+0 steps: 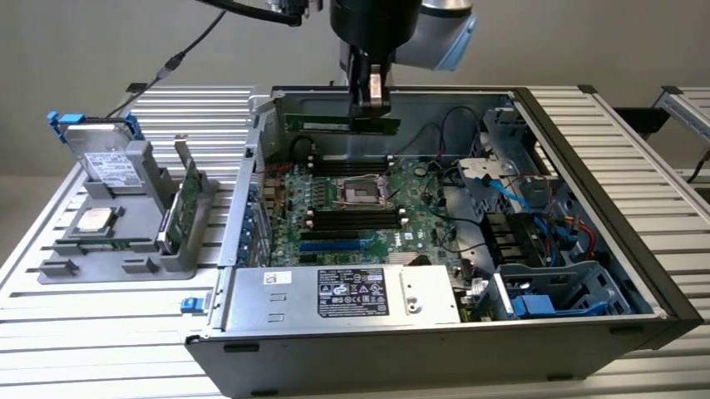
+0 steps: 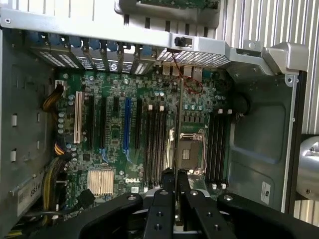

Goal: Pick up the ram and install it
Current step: 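Pick up the ram and move it above insertion slot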

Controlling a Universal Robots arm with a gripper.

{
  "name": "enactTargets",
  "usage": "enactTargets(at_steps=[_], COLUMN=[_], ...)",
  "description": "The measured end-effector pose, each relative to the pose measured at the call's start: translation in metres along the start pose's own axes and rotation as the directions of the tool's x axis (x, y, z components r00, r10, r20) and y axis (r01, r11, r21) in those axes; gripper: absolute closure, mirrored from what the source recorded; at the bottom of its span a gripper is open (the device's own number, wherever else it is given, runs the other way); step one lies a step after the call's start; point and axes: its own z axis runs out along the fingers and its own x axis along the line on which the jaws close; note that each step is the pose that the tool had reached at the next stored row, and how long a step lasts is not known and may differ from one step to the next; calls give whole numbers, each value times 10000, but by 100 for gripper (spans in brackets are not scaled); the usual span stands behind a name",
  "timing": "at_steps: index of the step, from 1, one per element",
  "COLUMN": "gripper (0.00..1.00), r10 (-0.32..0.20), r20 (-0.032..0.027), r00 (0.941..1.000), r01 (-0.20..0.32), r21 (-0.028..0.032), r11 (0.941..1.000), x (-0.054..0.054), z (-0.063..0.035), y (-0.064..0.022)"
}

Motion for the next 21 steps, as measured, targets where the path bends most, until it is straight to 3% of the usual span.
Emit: enactTargets(at_steps=[5, 8, 21], gripper=[87, 87, 87], r10=[-11, -11, 7], r20=[-78, -205, -1112], r00=[10000, 9998, 9938], r01=[11, 12, 1], r21=[58, 74, 79], r11=[10000, 10000, 10000], x=[-178, -259, -543], z=[72, 105, 216], y=[-59, -92, -227])
